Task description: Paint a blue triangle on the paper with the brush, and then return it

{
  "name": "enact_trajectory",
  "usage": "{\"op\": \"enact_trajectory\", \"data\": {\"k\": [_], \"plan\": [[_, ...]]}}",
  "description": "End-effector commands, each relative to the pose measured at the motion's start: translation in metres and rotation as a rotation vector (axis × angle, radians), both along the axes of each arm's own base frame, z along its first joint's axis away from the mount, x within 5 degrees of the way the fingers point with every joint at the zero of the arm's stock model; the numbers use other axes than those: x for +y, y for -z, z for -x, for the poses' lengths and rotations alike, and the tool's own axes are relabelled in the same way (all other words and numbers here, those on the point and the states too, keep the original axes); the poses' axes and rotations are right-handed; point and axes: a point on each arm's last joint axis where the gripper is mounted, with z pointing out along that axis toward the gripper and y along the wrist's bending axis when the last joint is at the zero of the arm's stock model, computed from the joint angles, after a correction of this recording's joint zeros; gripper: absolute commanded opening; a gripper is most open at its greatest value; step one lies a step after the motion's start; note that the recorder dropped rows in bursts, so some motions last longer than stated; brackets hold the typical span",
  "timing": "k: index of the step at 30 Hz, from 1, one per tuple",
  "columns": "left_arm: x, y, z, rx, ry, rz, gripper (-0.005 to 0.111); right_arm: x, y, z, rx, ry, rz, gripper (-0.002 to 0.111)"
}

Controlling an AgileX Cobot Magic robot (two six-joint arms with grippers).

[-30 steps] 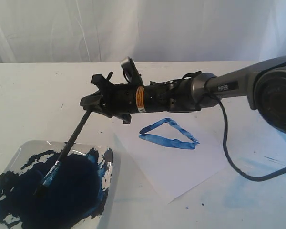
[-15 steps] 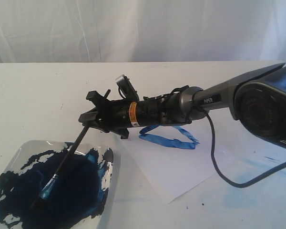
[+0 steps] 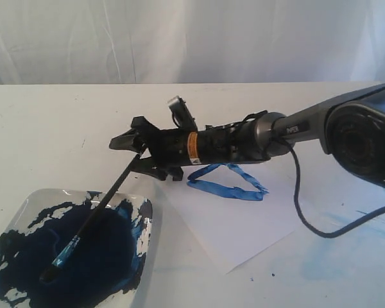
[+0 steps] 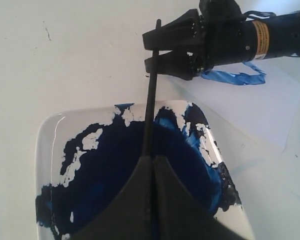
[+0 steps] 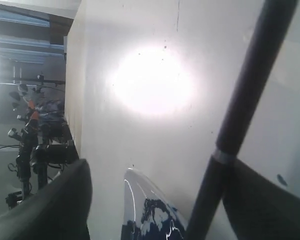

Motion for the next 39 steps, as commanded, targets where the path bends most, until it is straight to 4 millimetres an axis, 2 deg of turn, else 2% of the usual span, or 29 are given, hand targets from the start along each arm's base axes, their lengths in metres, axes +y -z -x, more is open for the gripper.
{"op": "enact_trajectory", "data": {"k": [1, 3, 6, 8, 11, 13, 14, 19, 23, 25, 28, 31, 34, 36, 39], "plan": [[-0.003, -0.002, 0.001, -0.033, 0.017, 0.039, 0.0, -0.034, -0.015, -0.016, -0.092, -0.107, 0.013, 0.068], [-0.003, -0.003, 0.0, -0.043, 0.016, 0.036, 0.0, -0.049, -0.023, -0.02, -0.14, -0.152, 0.044, 0.068], [-0.003, -0.003, 0.0, -0.044, 0.016, 0.038, 0.0, -0.056, -0.03, -0.02, -0.173, -0.203, 0.063, 0.068], [-0.003, -0.005, 0.0, -0.051, 0.013, 0.046, 0.0, -0.066, -0.038, -0.018, -0.203, -0.274, 0.073, 0.063], [-0.005, -0.012, -0.001, -0.091, 0.035, 0.066, 0.0, -0.095, -0.059, -0.02, -0.23, -0.371, 0.04, 0.038], [-0.007, -0.017, -0.001, -0.111, 0.068, 0.075, 0.0, -0.117, -0.072, -0.028, -0.252, -0.317, 0.04, 0.011], [-0.008, -0.021, 0.0, -0.115, 0.09, 0.075, 0.0, -0.128, -0.082, -0.028, -0.265, -0.292, 0.041, 0.001], [-0.018, -0.037, 0.01, -0.186, 0.136, 0.098, 0.0, -0.17, -0.143, -0.007, -0.374, -0.172, 0.065, 0.0], [-0.027, -0.039, 0.021, -0.201, 0.184, 0.026, 0.0, -0.188, -0.189, 0.024, -0.6, 0.0, 0.198, 0.0], [-0.027, -0.041, 0.029, -0.209, 0.131, -0.009, 0.0, -0.196, -0.211, 0.045, -0.717, 0.083, 0.259, 0.0], [-0.023, -0.05, 0.045, -0.272, -0.027, -0.035, 0.0, -0.214, -0.231, 0.076, -0.857, 0.207, 0.353, 0.0], [-0.021, -0.062, 0.063, -0.391, -0.146, -0.015, 0.0, -0.229, -0.236, 0.108, -0.969, 0.272, 0.434, 0.0], [-0.024, -0.066, 0.082, -0.486, -0.159, -0.054, 0.0, -0.242, -0.235, 0.141, -1.043, 0.318, 0.486, 0.0], [-0.025, -0.061, 0.089, -0.492, -0.163, -0.091, 0.0, -0.25, -0.23, 0.161, -1.072, 0.356, 0.514, 0.0], [-0.021, -0.04, 0.091, -0.44, -0.208, -0.108, 0.0, -0.263, -0.22, 0.19, -1.096, 0.426, 0.547, 0.0]]}}
